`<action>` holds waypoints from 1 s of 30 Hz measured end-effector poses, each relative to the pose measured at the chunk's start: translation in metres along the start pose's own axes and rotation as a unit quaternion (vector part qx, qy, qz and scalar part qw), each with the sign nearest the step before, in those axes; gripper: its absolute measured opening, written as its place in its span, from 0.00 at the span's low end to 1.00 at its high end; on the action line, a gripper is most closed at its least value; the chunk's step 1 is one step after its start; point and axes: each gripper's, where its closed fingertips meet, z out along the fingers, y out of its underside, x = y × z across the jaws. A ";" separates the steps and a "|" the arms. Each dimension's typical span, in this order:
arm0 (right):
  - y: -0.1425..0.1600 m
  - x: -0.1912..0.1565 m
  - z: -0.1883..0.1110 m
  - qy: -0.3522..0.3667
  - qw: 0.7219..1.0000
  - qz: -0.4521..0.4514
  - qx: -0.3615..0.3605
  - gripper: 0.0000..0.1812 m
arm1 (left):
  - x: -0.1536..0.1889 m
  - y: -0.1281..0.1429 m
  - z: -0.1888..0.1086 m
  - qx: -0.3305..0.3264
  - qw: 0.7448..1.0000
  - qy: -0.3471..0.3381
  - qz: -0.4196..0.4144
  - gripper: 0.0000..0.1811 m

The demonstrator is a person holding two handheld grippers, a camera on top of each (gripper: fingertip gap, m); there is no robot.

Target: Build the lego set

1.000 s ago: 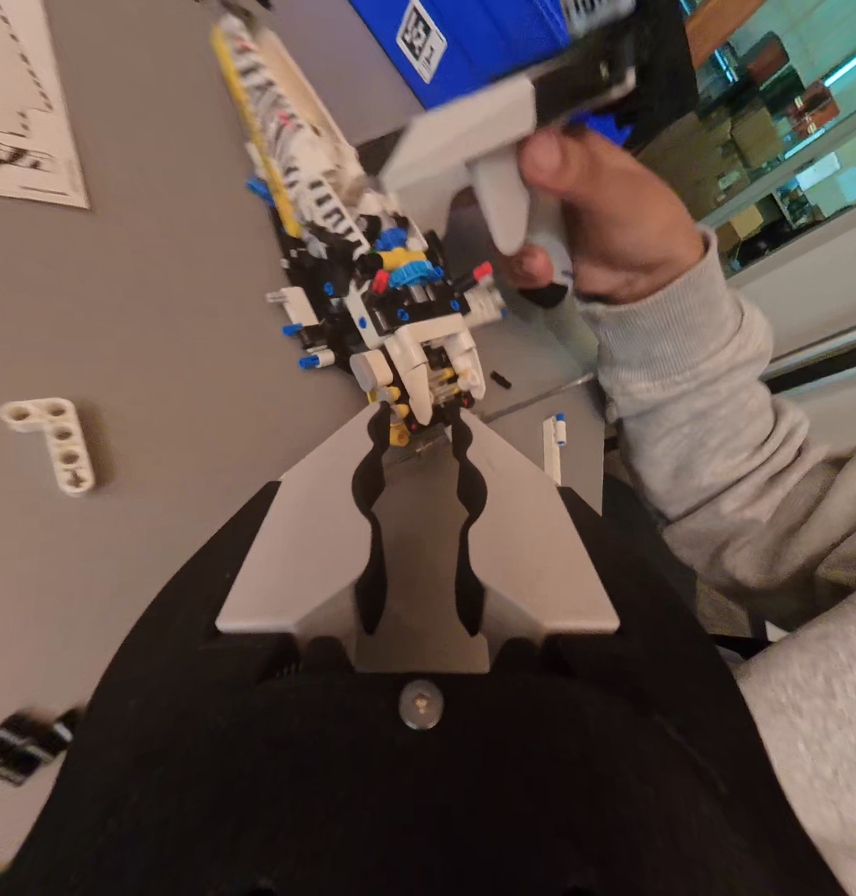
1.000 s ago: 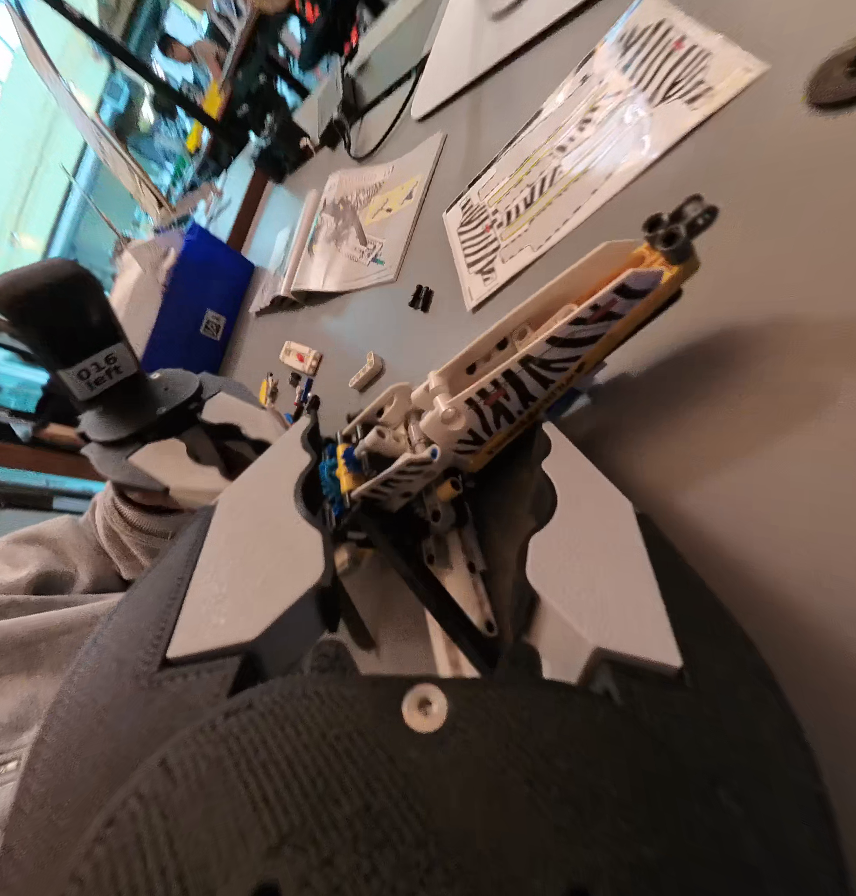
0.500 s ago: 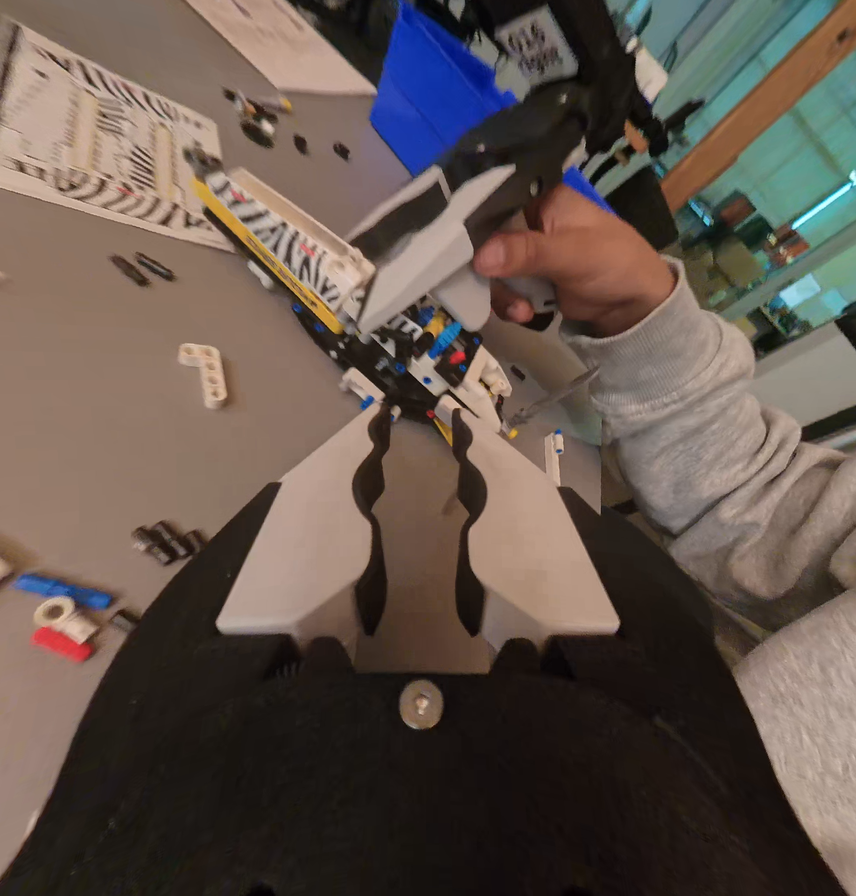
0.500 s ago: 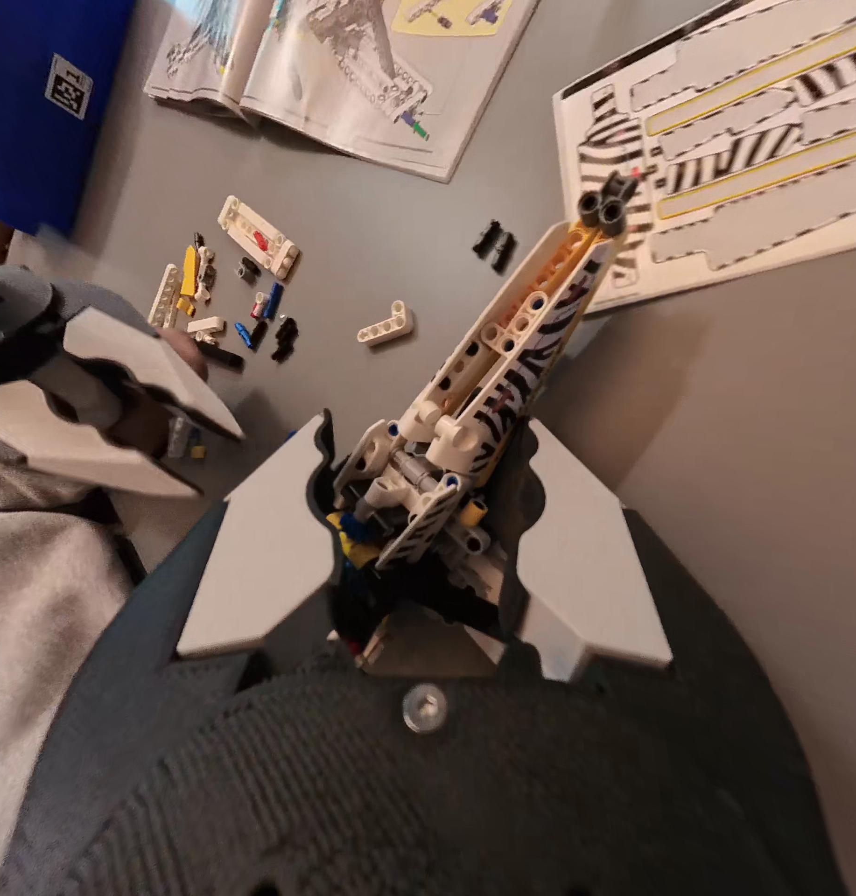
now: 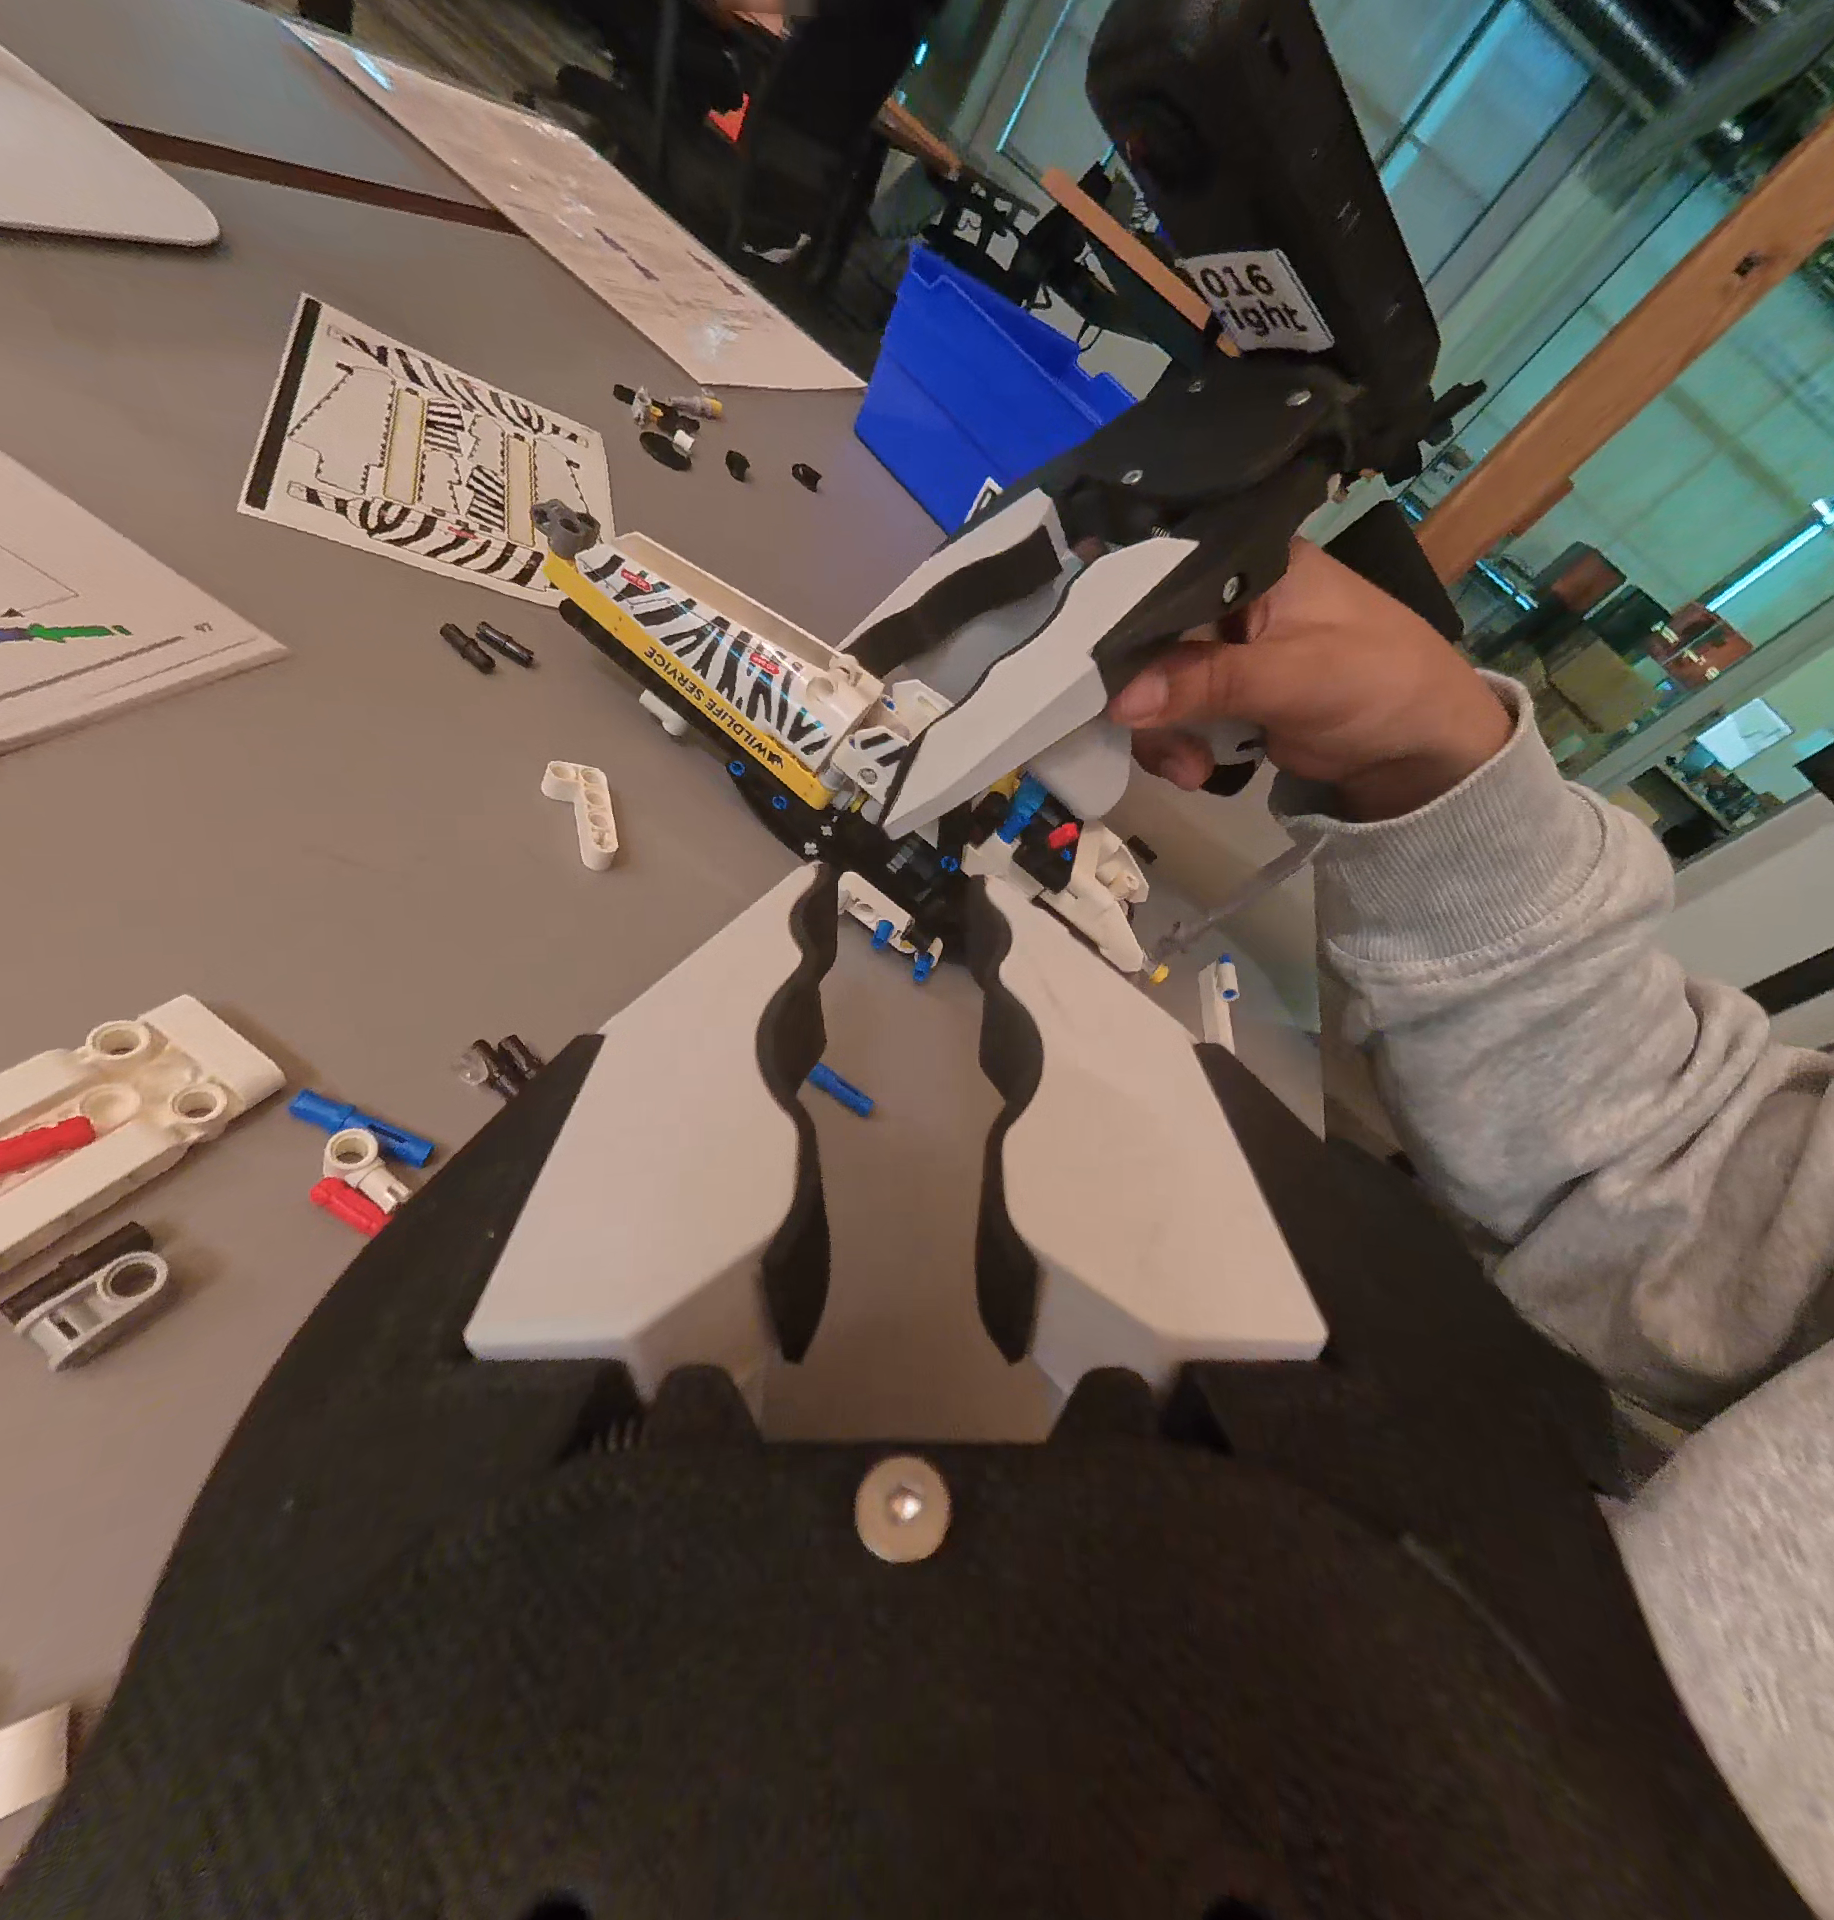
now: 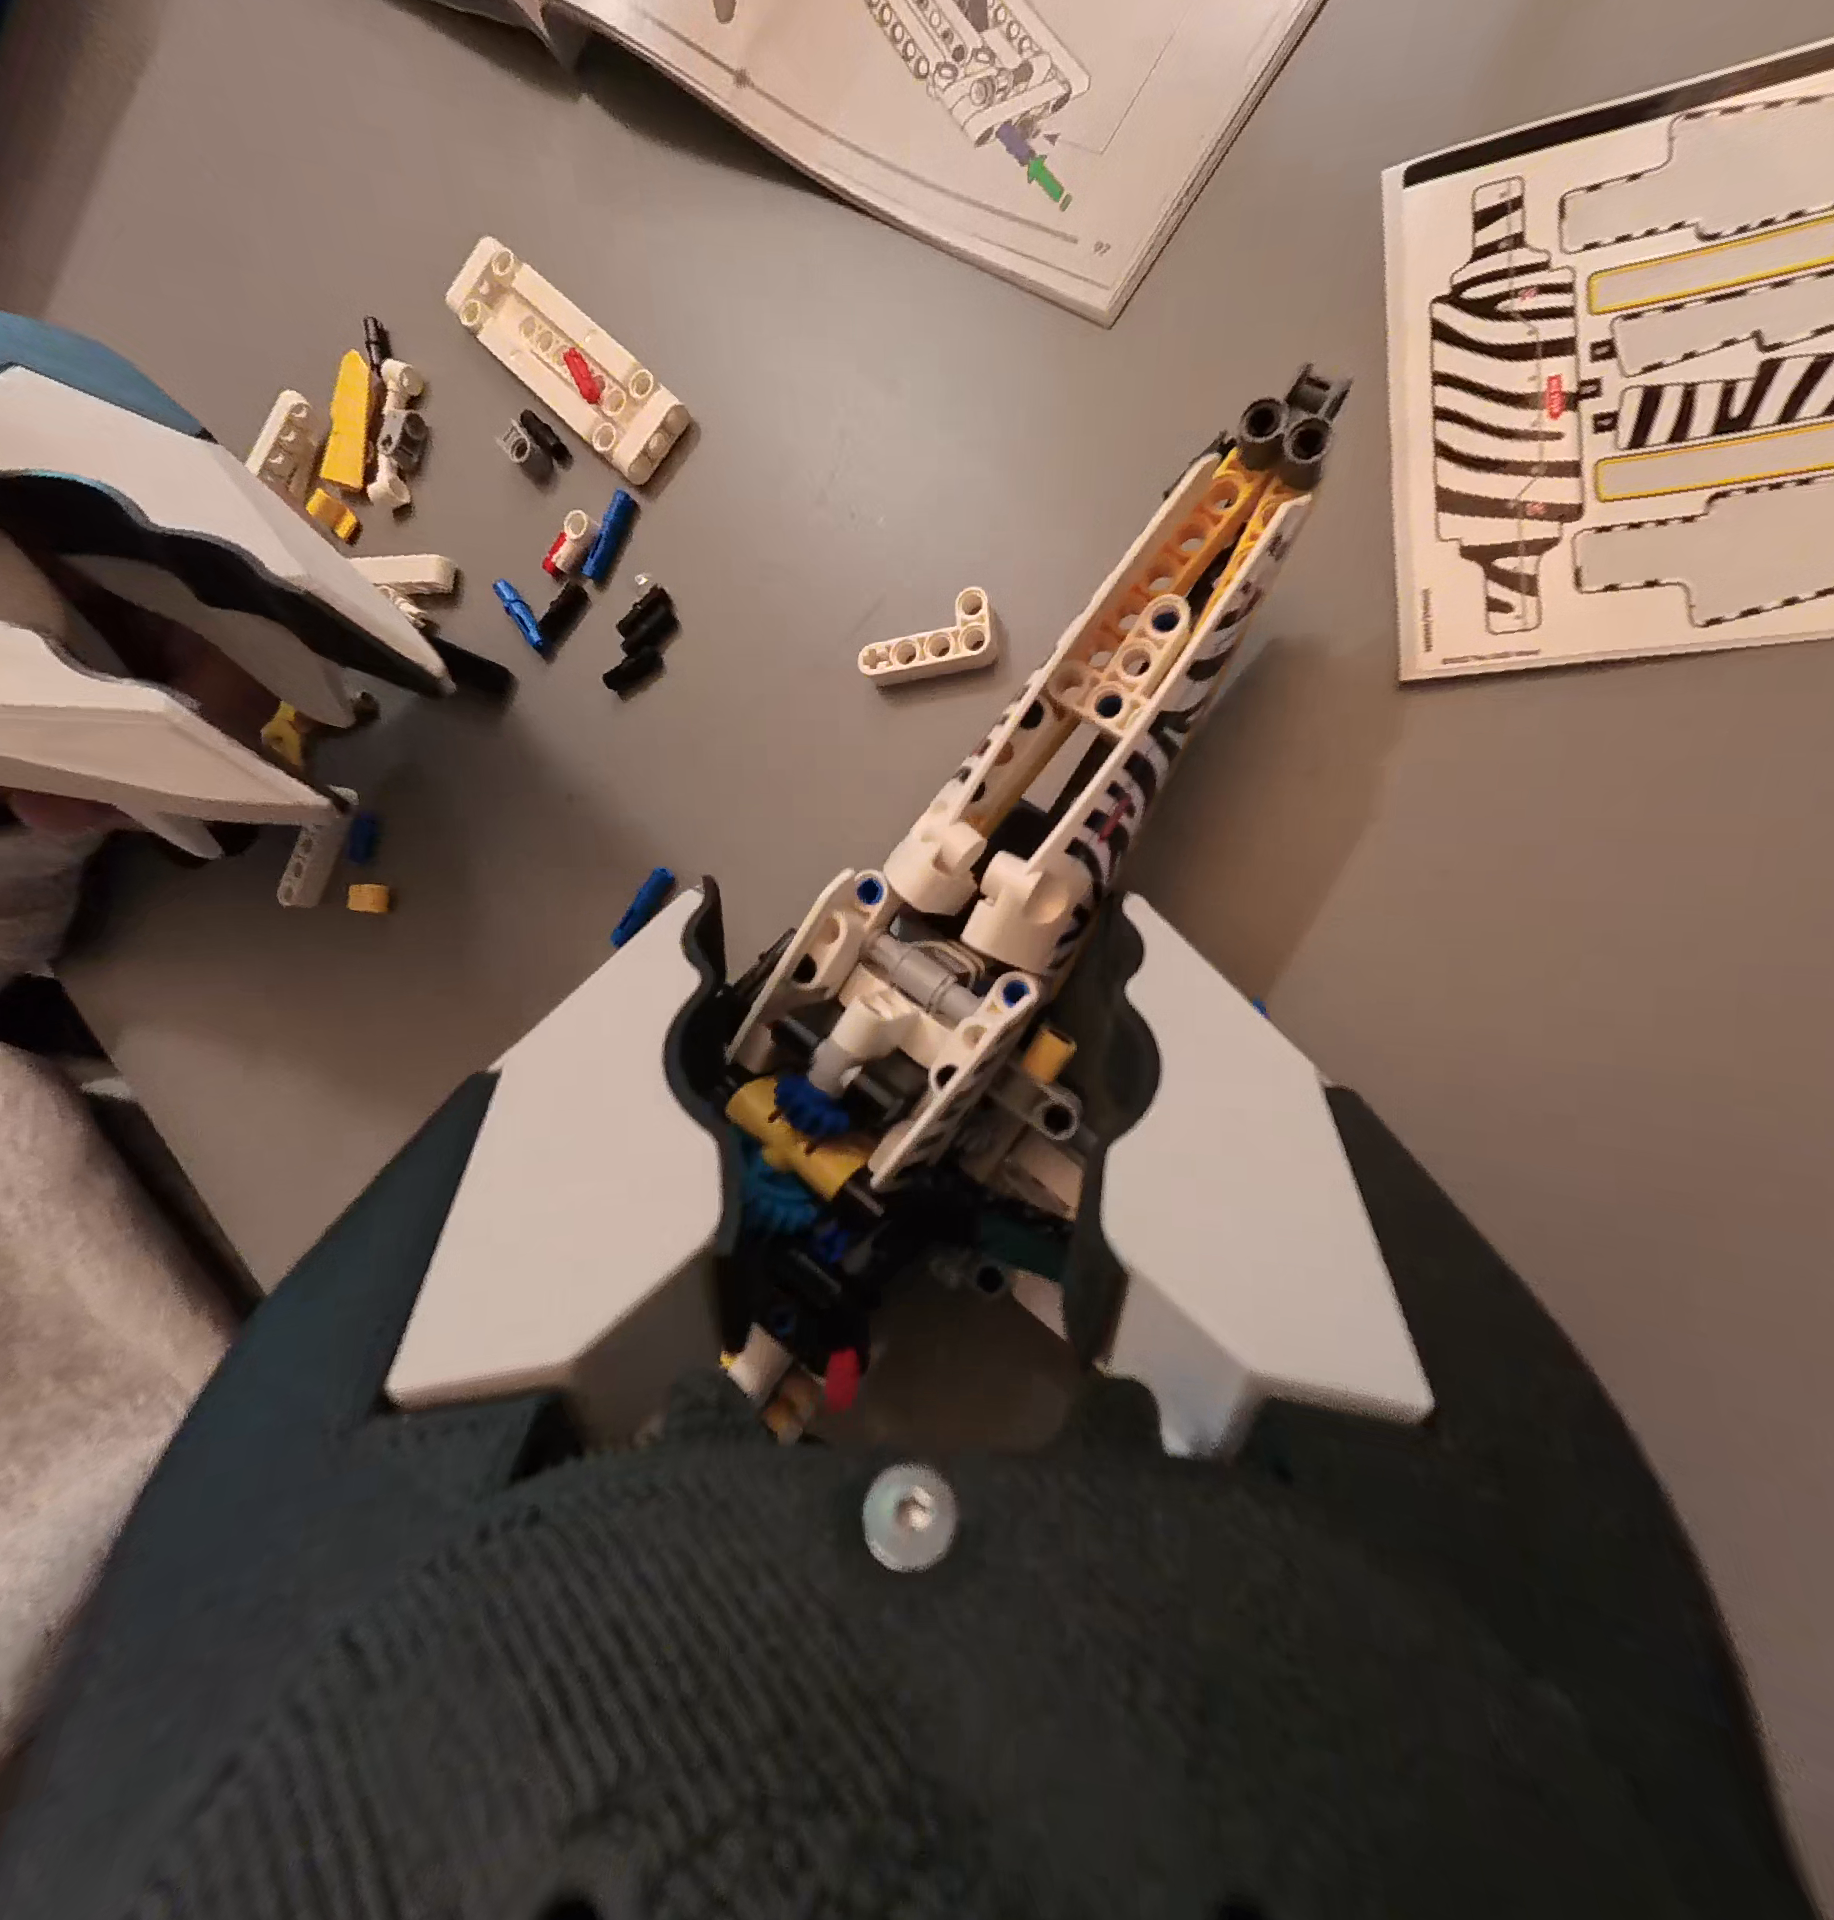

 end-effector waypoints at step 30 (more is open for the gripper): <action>0.040 0.022 -0.105 0.029 0.942 0.053 0.329 0.31 | 0.004 -0.005 -0.002 0.027 0.999 0.000 0.029 0.12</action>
